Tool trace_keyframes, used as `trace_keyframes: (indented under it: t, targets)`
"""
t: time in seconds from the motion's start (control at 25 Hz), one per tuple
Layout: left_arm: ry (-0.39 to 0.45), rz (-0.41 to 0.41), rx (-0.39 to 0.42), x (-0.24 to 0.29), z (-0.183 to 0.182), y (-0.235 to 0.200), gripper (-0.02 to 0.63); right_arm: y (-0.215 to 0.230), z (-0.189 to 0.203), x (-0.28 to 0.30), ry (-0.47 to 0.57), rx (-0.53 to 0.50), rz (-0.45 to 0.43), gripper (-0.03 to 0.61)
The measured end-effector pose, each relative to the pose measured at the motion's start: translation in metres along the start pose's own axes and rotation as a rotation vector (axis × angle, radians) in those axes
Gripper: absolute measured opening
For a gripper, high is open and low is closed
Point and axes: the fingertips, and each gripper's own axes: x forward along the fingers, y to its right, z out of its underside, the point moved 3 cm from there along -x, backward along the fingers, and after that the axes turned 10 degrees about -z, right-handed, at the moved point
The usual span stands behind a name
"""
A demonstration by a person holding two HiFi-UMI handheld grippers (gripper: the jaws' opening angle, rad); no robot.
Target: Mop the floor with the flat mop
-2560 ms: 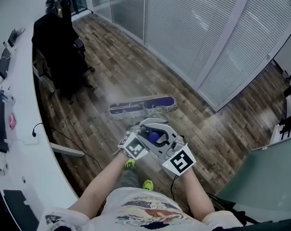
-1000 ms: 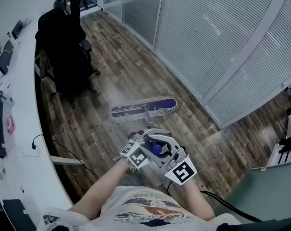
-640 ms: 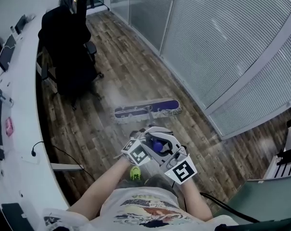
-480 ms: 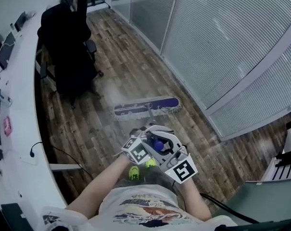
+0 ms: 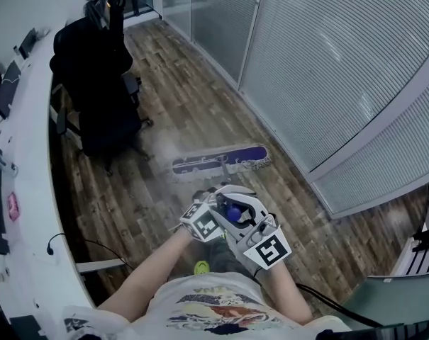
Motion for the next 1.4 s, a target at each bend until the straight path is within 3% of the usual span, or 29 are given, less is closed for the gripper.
trace_keyframes:
  t: [0.08,0.32,0.44,0.68,0.96,1.4]
  targets:
    - [-0.011,0.001,-0.001,0.013,0.012,-0.024,0.02,0.025,0.015,0.008,-0.061,-0.017,-0.025,0.12]
    - [-0.046,0.015,0.012,0.066,0.043,-0.083,0.021,0.108,0.032,0.016,0.027,-0.002,-0.017,0.126]
    - [-0.054,0.008,0.01,0.088,0.05,-0.107,0.021,0.139,0.046,0.015,-0.039,-0.029,-0.046,0.127]
    - [-0.063,-0.03,-0.031,0.103,0.051,-0.129,0.025,0.164,0.044,0.017,-0.05,-0.047,-0.064,0.127]
    - [-0.055,-0.055,-0.045,0.072,0.038,-0.086,0.041,0.108,0.035,0.008,-0.072,-0.024,-0.041,0.127]
    - [-0.043,-0.022,-0.031,-0.024,-0.01,0.058,0.041,-0.063,0.001,-0.024,-0.121,0.033,0.006,0.143]
